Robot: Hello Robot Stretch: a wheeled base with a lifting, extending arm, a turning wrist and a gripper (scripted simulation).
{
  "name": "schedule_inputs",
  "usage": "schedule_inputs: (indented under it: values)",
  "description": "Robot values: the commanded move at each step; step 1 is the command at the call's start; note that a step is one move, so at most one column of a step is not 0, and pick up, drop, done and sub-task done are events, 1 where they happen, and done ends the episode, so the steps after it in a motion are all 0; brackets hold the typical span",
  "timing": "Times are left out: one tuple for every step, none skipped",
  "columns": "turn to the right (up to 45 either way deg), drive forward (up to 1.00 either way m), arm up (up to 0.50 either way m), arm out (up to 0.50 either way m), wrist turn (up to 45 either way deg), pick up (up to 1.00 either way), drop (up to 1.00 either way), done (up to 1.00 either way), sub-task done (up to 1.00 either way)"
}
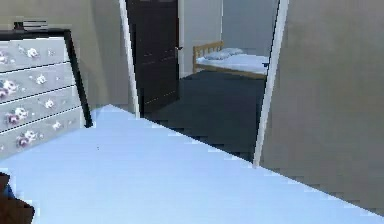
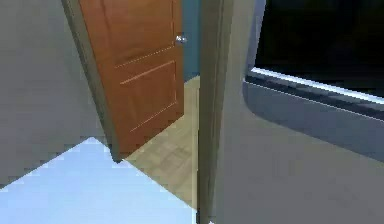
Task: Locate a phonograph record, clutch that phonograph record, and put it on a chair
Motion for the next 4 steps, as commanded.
schedule_inputs:
  values:
    - [0.0, 1.00, 0.00, 0.00, 0.0, 0.00, 0.00, 0.00, 0.00]
    - [-3.0, 0.00, 0.00, 0.00, 0.0, 0.00, 0.00, 0.00, 0.00]
    - [45.0, 0.00, 0.00, 0.00, 0.0, 0.00, 0.00, 0.00, 0.00]
    - [45.0, 0.00, 0.00, 0.00, 0.0, 0.00, 0.00, 0.00, 0.00]
